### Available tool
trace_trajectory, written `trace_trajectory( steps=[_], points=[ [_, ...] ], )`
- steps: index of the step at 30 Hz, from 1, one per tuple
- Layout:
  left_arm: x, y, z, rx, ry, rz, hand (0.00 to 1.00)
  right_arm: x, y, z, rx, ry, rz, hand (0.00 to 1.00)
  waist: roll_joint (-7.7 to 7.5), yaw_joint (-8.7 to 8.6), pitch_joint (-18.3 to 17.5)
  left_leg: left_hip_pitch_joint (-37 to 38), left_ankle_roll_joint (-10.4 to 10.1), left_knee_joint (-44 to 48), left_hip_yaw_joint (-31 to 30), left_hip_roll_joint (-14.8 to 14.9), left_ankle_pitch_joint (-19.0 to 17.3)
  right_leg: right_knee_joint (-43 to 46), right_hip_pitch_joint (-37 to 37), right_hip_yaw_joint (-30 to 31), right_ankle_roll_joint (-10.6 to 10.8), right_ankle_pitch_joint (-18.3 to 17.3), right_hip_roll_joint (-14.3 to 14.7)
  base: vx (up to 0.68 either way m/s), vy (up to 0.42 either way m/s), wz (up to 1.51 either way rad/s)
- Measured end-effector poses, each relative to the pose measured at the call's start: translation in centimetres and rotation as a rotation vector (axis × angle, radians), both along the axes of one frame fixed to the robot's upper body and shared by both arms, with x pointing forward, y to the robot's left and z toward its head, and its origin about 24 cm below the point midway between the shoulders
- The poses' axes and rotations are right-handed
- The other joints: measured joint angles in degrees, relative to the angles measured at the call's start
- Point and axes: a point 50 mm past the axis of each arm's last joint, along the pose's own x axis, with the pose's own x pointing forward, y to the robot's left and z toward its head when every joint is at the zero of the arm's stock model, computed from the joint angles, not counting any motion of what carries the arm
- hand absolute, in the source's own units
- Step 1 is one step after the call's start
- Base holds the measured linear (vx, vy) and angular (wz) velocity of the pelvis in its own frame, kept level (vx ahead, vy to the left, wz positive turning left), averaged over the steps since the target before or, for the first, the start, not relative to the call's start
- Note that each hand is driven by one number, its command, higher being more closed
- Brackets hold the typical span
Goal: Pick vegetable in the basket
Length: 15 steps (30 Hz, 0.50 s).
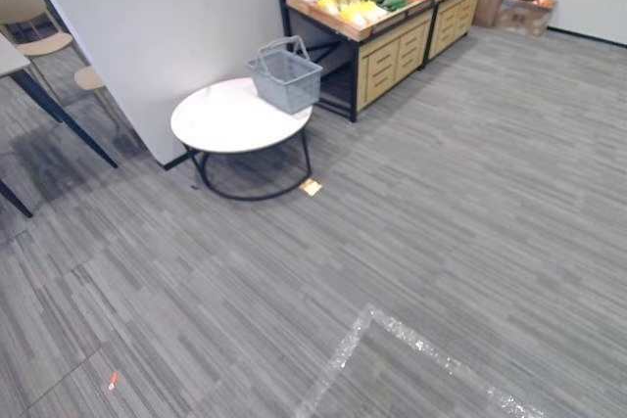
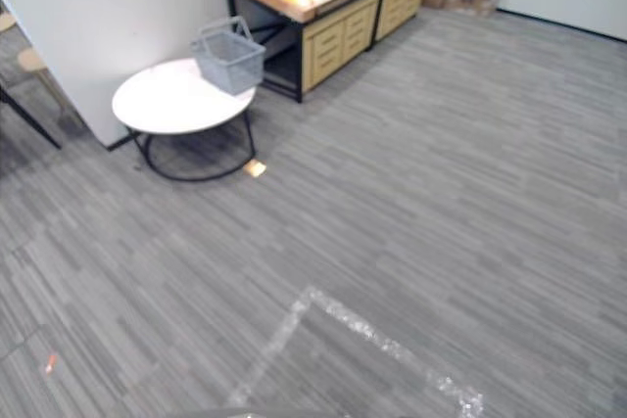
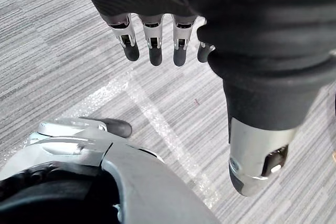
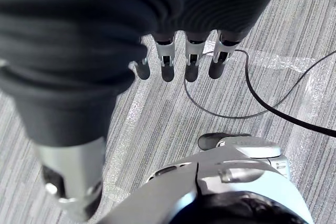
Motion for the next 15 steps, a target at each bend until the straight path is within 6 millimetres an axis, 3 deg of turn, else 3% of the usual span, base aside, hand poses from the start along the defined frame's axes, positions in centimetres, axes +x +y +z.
trace_trajectory(
  steps=[15],
  points=[
    [-0.04,-0.12,0.00,0.025,0.005,-0.008,0.00,0.02,-0.07,0.08,-0.016,-0.012,0.011,0.00,-0.24,-0.04,0.23,-0.12,0.23,-0.48,1.32,0.26,0.25,-1.01,0.12,-0.79,0.60,-0.08,0.09,-0.07,-0.021,-0.02]
  ],
)
